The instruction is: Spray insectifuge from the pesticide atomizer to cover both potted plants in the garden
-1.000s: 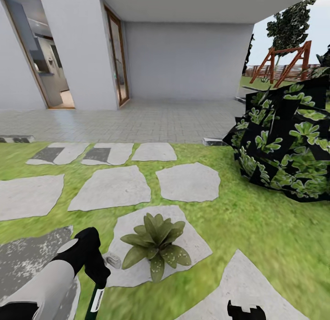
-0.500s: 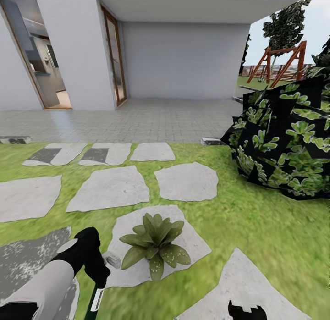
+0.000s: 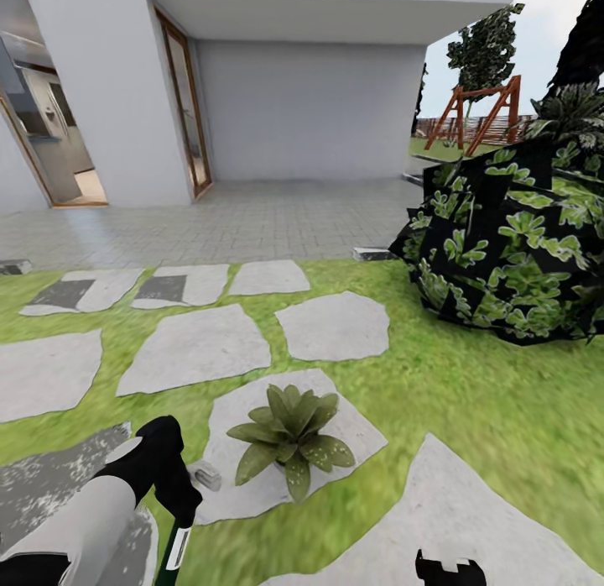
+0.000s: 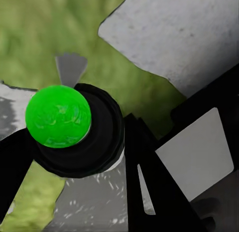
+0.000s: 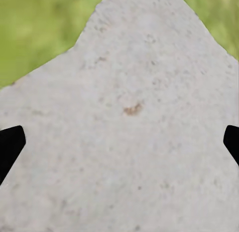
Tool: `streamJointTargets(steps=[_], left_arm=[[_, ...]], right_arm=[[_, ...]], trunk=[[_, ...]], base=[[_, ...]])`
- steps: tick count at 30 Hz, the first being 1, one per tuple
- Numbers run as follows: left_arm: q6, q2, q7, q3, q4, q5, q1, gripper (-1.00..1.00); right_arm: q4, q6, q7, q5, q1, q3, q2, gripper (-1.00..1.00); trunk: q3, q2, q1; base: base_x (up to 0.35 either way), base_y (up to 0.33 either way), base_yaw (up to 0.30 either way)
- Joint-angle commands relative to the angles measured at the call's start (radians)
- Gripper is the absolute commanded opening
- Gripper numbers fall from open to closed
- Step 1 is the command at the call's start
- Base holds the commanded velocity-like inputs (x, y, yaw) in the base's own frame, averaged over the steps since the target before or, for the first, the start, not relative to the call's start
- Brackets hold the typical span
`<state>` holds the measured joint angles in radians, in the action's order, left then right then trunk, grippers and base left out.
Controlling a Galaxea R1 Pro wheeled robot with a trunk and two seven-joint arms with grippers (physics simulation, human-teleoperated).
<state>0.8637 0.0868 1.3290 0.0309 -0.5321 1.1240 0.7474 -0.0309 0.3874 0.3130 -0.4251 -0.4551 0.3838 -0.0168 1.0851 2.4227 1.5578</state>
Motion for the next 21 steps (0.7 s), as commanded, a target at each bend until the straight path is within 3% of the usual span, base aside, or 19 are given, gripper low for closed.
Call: streamJointTargets(steps=[1,8,17,21], left_arm=[[0.011,0.001,0.009,0.003,-0.002,0.004,0.0,-1.0],[0.009,0.001,0.009,0.004,-0.002,0.004,0.001,-1.0],[0.008,0.001,0.009,0.002,-0.002,0.003,0.0,-1.0],[0.008,0.001,0.009,0.003,-0.003,0.003,0.0,-1.0]], right_arm=[[0.002,0.003,0.005,-0.011,-0.001,0.007,0.0,1.0],[0.001,0.003,0.004,-0.011,-0.001,0.007,-0.002,1.0],[0.002,0.002,0.004,-0.011,-0.001,0.007,-0.001,1.0],[0.002,0.003,0.004,-0.011,-0.001,0.007,0.0,1.0]], trunk=[[0.001,0.0,0.0],[0.001,0.0,0.0],[0.001,0.0,0.0],[0.001,0.0,0.0]], base=[[0.145,0.298,-0.002],[0.093,0.127,-0.226],[0.002,0.003,-0.271],[-0.094,0.197,-0.271]])
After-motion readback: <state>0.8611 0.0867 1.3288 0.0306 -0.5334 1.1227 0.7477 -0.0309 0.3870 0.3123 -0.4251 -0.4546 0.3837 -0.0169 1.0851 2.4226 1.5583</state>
